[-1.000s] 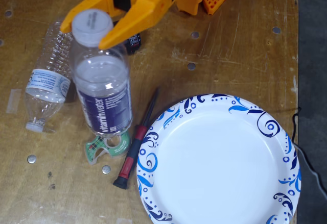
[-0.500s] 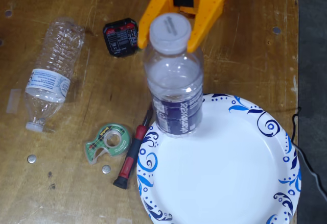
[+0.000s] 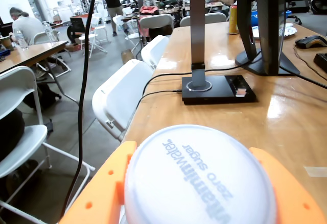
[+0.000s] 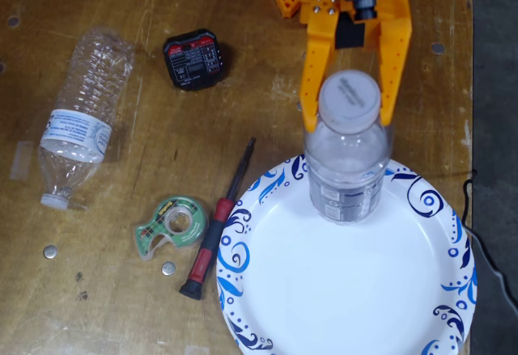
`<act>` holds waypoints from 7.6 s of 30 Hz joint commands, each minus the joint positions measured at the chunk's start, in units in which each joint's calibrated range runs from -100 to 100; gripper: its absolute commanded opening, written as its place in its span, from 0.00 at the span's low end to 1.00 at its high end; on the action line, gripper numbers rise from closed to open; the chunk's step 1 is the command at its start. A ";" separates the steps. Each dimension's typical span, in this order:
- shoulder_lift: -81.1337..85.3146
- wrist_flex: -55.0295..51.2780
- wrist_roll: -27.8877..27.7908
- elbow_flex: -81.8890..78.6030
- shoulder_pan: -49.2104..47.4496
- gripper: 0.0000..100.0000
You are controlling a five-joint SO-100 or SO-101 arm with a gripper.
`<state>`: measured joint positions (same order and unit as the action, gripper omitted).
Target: Move the bottles to the plate
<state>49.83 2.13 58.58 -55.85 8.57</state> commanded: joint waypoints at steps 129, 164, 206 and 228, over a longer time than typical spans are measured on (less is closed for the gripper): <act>2.28 -22.06 -2.40 18.37 28.90 0.46; -71.16 -56.87 -12.21 91.25 48.74 0.29; -101.52 -62.35 -21.29 117.29 48.74 0.29; -105.14 -57.57 -20.76 119.00 49.17 0.13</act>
<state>-56.46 -56.17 37.48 59.17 56.88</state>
